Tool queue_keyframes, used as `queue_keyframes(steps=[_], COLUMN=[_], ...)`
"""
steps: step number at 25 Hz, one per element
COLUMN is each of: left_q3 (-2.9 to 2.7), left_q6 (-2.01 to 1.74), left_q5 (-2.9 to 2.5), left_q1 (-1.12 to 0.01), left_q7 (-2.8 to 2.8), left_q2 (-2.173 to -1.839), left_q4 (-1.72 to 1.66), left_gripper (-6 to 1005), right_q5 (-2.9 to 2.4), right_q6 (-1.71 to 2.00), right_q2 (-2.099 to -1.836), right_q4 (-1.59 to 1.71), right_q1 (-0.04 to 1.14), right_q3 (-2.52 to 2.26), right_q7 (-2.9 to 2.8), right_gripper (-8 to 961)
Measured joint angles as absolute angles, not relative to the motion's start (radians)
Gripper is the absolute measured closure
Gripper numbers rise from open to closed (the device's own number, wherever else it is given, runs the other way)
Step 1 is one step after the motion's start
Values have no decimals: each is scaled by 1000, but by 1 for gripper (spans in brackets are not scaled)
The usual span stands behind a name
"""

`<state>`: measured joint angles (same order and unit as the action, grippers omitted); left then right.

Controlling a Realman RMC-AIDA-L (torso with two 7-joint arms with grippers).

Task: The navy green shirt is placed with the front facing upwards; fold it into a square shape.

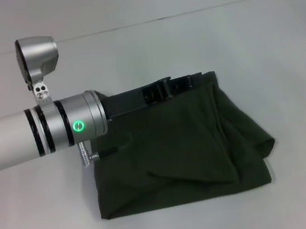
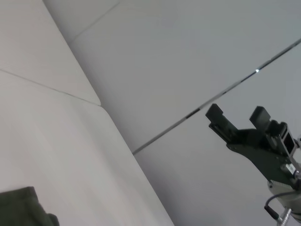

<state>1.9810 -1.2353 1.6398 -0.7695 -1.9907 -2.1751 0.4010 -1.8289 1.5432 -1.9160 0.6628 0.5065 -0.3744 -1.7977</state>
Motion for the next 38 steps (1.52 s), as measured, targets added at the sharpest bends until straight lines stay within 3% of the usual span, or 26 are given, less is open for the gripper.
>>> queue_keyframes(steps=[8,22,33,38], left_q3=[1979,2016,2096,2186], left_q6=[-1239,-1337,-1380,-1443], left_q5=[1641,1633,1631,1630], left_q1=[-721,-411,-326,-296], left_q7=[-1987,-1946,-1776,-1671], left_q2=[-2173,-2138,-2076,-2082], left_q4=[466,794,788,784], left_gripper=[668,84,78,79], right_q5=[-1829,-2007,-2043,-2105], right_q6=[1542,1615,1807,1817], right_q2=[-1921,-1905,-1895,-1913], right_q4=[661,669,611,588], right_q1=[512,509,472,478], right_q3=[-386,-488,-492,-493], right_q7=[-1804,-2051,-2186,-2205], right_gripper=[99,100,100,100])
